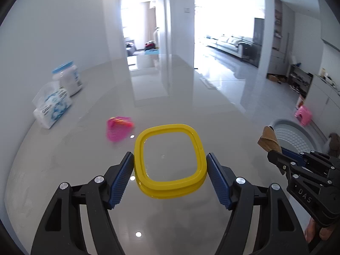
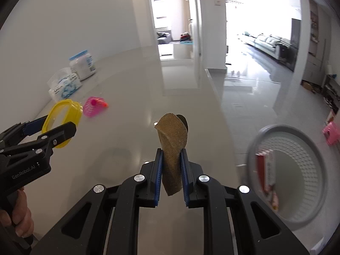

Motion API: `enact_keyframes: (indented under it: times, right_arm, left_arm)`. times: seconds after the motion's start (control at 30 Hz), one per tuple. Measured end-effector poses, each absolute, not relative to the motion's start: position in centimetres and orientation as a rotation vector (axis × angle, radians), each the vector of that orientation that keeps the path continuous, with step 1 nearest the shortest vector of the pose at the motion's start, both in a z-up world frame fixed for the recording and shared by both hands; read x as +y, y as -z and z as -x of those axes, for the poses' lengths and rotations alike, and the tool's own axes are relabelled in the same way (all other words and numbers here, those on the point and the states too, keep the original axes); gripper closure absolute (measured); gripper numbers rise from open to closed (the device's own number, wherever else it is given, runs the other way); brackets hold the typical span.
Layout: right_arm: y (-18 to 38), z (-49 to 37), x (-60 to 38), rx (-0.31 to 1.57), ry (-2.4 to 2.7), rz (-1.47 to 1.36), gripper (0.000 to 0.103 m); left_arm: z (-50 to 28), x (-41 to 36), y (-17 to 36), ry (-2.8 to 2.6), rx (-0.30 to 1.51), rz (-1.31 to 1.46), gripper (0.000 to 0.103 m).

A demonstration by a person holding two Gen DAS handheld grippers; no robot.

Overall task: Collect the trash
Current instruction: 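Carry cloth and yellow lid over the wastebasket and open both tools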

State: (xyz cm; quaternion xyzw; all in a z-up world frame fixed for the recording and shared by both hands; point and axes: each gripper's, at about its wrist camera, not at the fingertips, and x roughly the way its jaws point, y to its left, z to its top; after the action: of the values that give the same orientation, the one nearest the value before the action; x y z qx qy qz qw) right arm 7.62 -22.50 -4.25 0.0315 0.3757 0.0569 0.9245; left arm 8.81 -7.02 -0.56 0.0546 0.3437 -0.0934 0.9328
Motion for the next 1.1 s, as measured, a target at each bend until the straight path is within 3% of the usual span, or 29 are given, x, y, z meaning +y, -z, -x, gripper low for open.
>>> enact_keyframes:
  times: [0.43, 0.77, 1.1]
  right_arm:
    - [5.8, -1.1, -35.8, 0.759, 0.145, -0.233, 0.087]
    - [7.8, -1.7, -42.9, 0.775, 0.240, -0.312, 0.087]
    - [10.4, -4.4, -46.1, 0.824, 0.204, -0.344, 0.086]
  left_arm:
    - [-8.6, -21.4, 1.6, 0.472, 0.757, -0.203, 0.035]
    - [-11.1, -32.4, 5.4, 0.611, 0.803, -0.296, 0.034]
    - [-14.2, -35.6, 8.7, 0.643, 0.884, -0.325, 0.032]
